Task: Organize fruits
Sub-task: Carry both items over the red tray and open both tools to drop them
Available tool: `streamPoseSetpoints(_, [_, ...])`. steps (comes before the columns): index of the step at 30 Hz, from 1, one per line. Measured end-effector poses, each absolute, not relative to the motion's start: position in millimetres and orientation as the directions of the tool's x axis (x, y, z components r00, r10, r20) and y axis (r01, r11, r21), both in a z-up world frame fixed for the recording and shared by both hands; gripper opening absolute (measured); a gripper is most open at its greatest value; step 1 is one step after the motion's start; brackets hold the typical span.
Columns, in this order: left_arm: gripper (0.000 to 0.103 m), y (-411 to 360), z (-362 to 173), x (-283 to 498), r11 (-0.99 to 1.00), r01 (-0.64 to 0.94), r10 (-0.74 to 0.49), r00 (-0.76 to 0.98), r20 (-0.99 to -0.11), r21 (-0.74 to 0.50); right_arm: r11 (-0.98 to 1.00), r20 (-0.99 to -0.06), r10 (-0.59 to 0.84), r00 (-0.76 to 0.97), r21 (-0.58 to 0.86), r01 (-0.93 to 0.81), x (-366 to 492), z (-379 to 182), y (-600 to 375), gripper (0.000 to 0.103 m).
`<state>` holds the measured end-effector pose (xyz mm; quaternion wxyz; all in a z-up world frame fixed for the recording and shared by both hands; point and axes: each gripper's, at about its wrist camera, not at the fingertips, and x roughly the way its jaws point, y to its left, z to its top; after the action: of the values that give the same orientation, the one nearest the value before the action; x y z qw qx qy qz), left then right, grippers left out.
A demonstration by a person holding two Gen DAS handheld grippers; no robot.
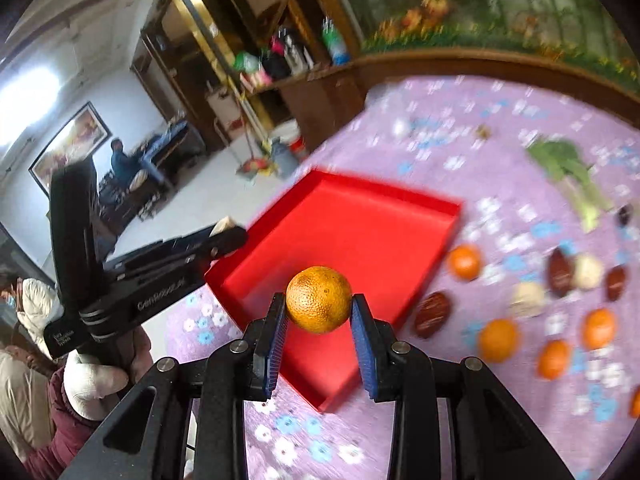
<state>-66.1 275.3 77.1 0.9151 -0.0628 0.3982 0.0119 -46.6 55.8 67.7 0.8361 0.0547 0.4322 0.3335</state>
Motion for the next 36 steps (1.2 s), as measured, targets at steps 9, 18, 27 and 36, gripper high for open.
streamPoseSetpoints(9, [0.028, 304.6, 37.6, -48.4, 0.979, -0.148, -0.019, 0.619, -0.785, -0.14, 0.778, -0.758, 0.569, 0.32, 0.37, -0.508, -17.4, 10.9, 106.8, 0.036])
streamPoseSetpoints(18, [0.05, 300.6, 51.6, -54.8, 0.972, -0.144, -0.047, 0.649, -0.759, -0.183, 0.777, -0.74, 0.568, 0.361, 0.339, -0.53, -19.5, 12.6, 114.0, 0.064])
streamPoseSetpoints(27, [0.06, 263.2, 91.6, -80.1, 0.981, -0.067, -0.079, 0.715, -0.694, -0.181, 0.824, -0.659, 0.545, 0.518, 0.309, -0.475, -45.7, 53.9, 24.8, 0.064])
streamPoseSetpoints(36, [0.063, 148.5, 95.7, -82.7, 0.969, 0.201, -0.244, 0.67, -0.701, -0.145, 0.939, -0.674, 0.33, 0.66, 0.307, -0.157, -62.2, 51.6, -151.5, 0.064])
